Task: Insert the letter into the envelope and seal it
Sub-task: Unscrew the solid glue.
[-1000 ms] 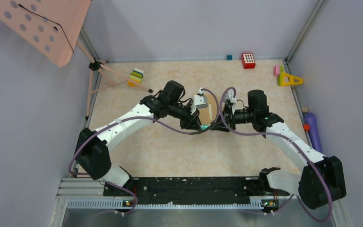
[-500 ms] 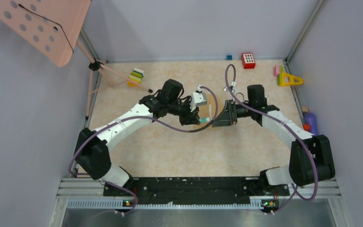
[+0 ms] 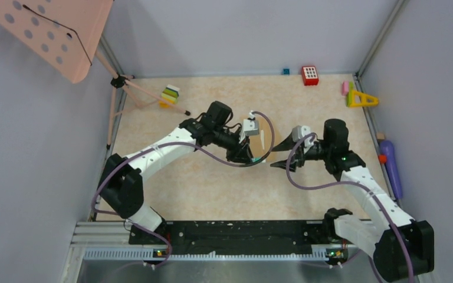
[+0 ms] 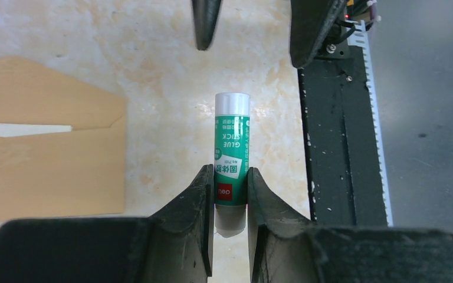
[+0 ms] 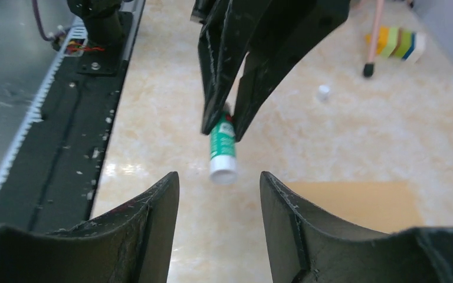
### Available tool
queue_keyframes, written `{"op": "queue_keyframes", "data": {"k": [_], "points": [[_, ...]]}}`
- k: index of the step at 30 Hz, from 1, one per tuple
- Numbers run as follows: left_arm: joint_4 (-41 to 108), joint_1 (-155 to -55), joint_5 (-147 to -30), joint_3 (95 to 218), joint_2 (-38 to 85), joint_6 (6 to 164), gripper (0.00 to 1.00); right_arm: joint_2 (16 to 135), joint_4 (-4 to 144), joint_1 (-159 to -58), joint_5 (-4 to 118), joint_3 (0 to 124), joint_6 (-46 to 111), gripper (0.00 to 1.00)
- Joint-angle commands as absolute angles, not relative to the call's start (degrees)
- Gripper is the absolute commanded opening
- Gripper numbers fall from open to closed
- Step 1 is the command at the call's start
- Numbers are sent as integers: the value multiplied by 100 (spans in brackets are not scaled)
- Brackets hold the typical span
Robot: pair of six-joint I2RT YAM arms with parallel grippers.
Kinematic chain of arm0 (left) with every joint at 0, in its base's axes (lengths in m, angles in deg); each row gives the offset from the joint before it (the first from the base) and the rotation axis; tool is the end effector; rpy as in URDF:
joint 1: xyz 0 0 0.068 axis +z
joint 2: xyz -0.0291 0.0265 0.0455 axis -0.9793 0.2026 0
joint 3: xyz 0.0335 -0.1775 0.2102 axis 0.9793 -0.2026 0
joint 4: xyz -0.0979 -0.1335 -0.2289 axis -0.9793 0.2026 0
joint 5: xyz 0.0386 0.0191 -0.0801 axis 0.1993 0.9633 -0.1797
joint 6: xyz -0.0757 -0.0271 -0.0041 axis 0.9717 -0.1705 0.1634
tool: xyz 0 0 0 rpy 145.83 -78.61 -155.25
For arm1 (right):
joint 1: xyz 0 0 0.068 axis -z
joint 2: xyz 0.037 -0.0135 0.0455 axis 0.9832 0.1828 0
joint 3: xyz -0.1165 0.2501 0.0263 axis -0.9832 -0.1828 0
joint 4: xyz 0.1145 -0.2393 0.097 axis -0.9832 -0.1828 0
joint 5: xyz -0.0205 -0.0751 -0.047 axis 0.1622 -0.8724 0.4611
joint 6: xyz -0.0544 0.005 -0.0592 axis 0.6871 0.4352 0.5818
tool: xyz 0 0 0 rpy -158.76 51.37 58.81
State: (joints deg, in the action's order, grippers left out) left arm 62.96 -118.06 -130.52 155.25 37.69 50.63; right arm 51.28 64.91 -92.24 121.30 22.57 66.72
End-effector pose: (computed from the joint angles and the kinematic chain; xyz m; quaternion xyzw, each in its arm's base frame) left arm 0.2517 -0.2788 0.2694 0.5699 0.6365 -0.4390 0.2782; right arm 0.2097 0.1156 0.2582 -0.5278 0.5376 0.4427 0.4862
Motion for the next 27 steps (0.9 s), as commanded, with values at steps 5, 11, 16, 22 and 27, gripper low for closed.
{"op": "queue_keyframes", "data": {"k": [5, 11, 16, 22, 27], "points": [[6406, -11801, -13765, 15710, 4083, 5115, 0, 5049, 6319, -9363, 12532, 2111, 9390, 49], [6419, -11795, -13818, 15750, 4118, 5143, 0, 5065, 6306, -9575, 12294, 2001, 9575, 47], [6407, -11795, -13818, 15756, 4092, 5161, 0, 5080, 6321, -9874, 12008, 1965, 9657, 47], [6402, -11795, -13783, 15724, 4042, 5145, 0, 5072, 6261, -9954, 11771, 1927, 9722, 44], [6402, -11800, -13732, 15713, 3991, 5117, 0, 5039, 6205, -9951, 11671, 1901, 9803, 39]]}}
